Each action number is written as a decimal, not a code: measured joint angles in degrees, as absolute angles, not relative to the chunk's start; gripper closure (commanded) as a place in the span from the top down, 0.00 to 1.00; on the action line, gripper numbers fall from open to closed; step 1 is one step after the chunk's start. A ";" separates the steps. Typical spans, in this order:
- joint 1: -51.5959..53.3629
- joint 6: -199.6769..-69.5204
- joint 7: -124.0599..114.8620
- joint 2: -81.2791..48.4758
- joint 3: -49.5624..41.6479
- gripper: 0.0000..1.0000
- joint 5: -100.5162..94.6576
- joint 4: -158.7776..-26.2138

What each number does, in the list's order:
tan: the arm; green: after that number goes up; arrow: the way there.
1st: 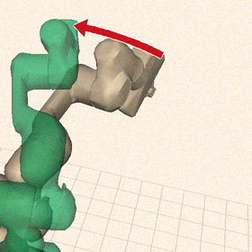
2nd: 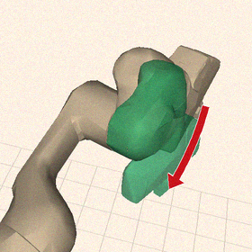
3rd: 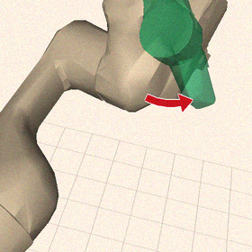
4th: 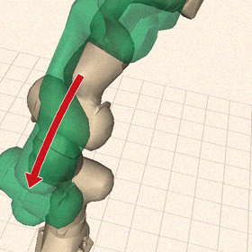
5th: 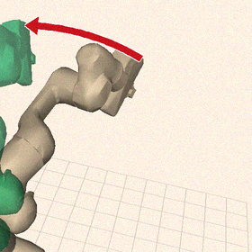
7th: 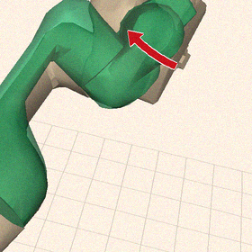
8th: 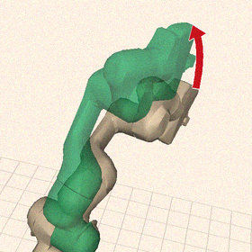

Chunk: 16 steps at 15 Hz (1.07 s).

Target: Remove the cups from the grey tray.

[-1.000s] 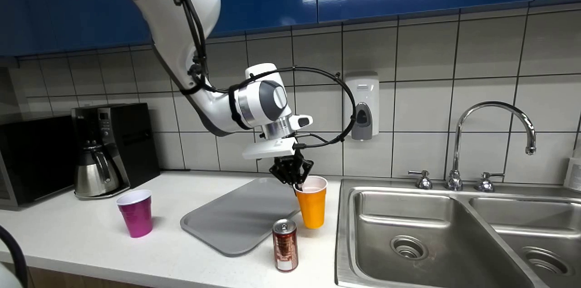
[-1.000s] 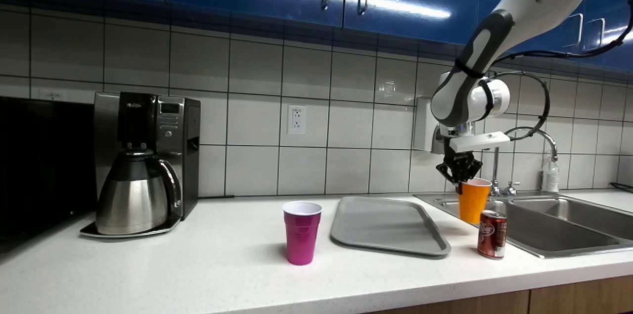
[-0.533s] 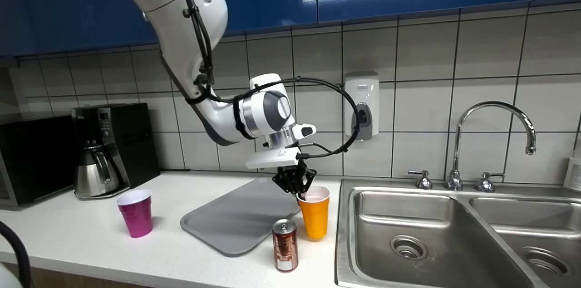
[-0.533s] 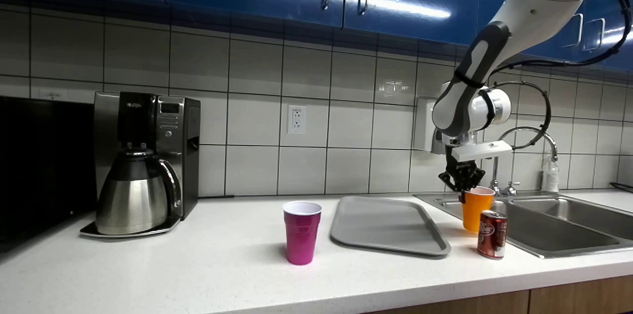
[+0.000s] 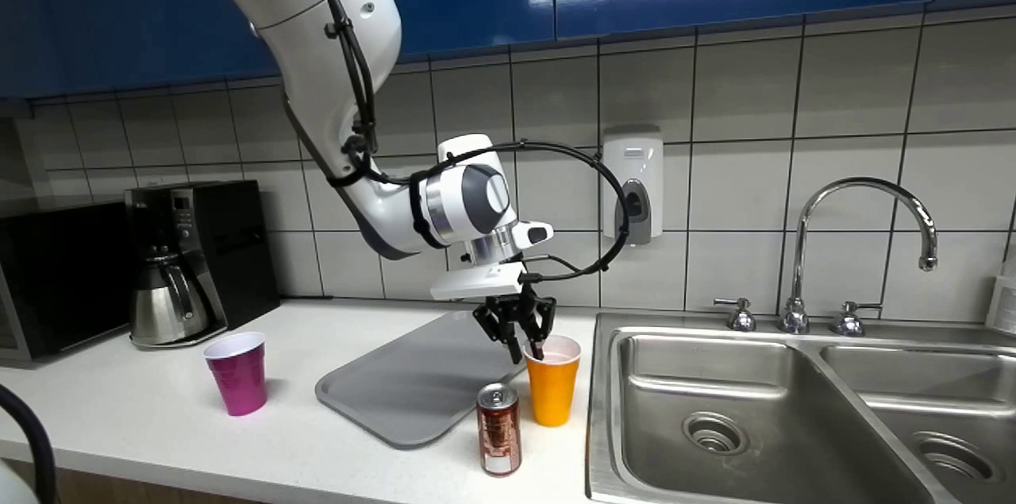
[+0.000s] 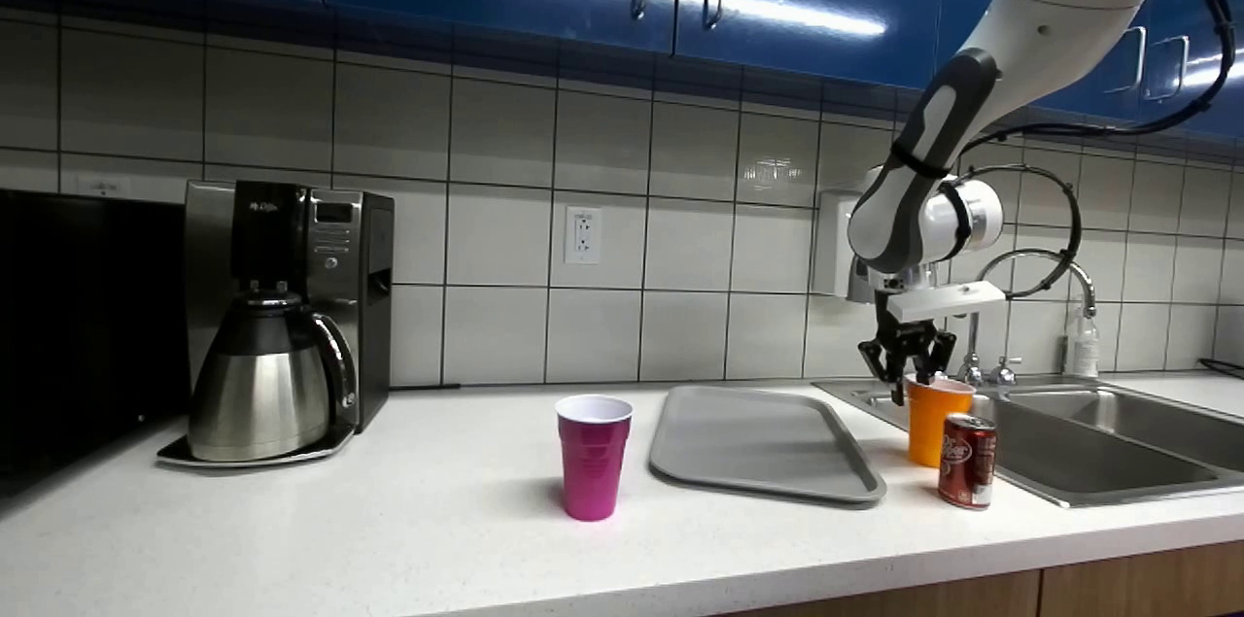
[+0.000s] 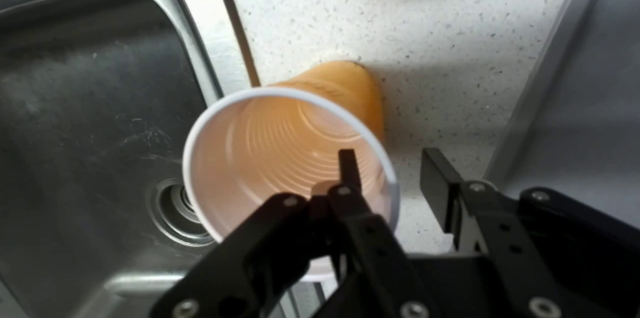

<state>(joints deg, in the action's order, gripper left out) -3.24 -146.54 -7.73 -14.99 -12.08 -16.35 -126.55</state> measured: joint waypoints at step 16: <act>-1.05 -146.77 -10.15 -10.24 -11.46 1.00 -18.51 -126.94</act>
<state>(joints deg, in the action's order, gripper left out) -1.05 -146.77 -10.15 -10.24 -11.46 -18.51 -126.94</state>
